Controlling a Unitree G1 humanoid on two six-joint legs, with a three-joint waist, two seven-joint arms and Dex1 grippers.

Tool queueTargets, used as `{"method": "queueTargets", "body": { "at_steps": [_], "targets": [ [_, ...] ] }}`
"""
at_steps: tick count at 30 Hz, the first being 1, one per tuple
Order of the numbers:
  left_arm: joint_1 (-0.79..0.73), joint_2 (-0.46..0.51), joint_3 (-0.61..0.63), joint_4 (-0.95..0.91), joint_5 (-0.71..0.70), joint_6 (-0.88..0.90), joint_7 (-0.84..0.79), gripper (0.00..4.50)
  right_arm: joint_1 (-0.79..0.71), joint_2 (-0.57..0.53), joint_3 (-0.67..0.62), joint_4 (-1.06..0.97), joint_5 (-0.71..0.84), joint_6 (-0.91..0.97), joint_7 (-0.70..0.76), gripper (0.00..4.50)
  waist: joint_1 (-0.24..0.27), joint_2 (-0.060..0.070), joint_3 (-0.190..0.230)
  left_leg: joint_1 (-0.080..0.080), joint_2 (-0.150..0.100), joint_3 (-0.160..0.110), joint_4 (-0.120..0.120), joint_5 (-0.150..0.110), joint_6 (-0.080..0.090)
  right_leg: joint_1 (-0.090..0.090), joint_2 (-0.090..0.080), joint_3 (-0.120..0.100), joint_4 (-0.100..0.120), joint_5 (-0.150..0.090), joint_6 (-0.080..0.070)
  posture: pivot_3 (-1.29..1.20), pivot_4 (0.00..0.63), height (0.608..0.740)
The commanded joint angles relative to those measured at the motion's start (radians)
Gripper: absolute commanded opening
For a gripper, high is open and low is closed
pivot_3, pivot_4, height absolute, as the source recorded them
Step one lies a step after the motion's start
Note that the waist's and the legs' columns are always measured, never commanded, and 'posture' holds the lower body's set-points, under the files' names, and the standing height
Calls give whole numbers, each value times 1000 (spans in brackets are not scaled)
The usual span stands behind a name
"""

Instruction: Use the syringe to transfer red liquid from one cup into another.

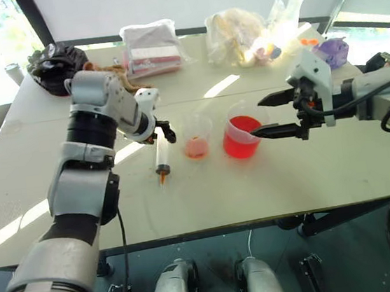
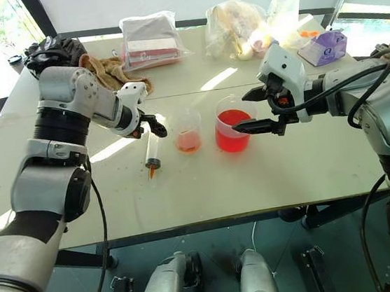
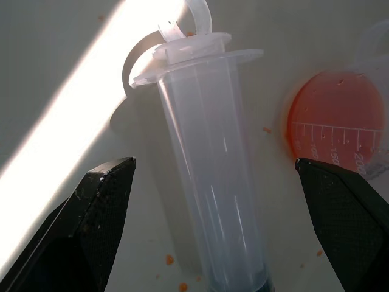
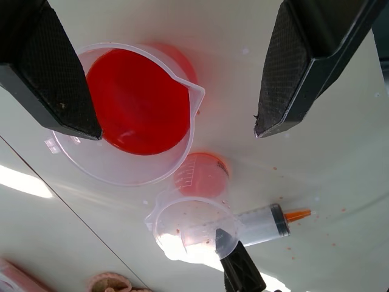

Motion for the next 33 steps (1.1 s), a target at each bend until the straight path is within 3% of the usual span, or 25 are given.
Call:
{"method": "queueTargets", "body": {
  "at_steps": [1,15,19,23,28,33],
  "targets": [
    [-20,-23,54,17,62,6,41,4398,-5,-22,-46,-36,12,-1,-6,4192,1,0,0,0,0,0,0,0,0,0,0,0,0,0,0,0,150,740],
    [-39,-128,195,174,204,-82,139,4398,2,-29,-51,-48,29,10,-24,4192,2,0,0,0,0,0,0,0,0,-1,-1,0,0,0,0,0,150,740],
    [-50,-144,241,211,227,-119,177,3271,4,-30,-51,-50,31,10,-29,4192,2,0,0,0,0,0,0,0,0,-1,-2,0,0,0,0,0,150,740],
    [-54,-150,266,228,239,-147,192,1514,3,-30,-49,-51,32,10,-34,4192,4,0,0,0,0,0,0,0,0,-1,-2,0,0,0,0,0,150,740],
    [-48,-147,280,207,242,-143,198,1405,1,-28,-48,-51,34,11,-38,4192,4,0,0,0,0,0,0,0,0,0,-3,0,0,0,0,0,150,740],
    [30,-66,364,-80,187,-106,148,1405,12,-34,-56,-56,38,8,-41,4192,-3,0,0,-1,0,0,-1,0,0,-2,-3,1,0,0,0,0,150,740]
  ]
}}
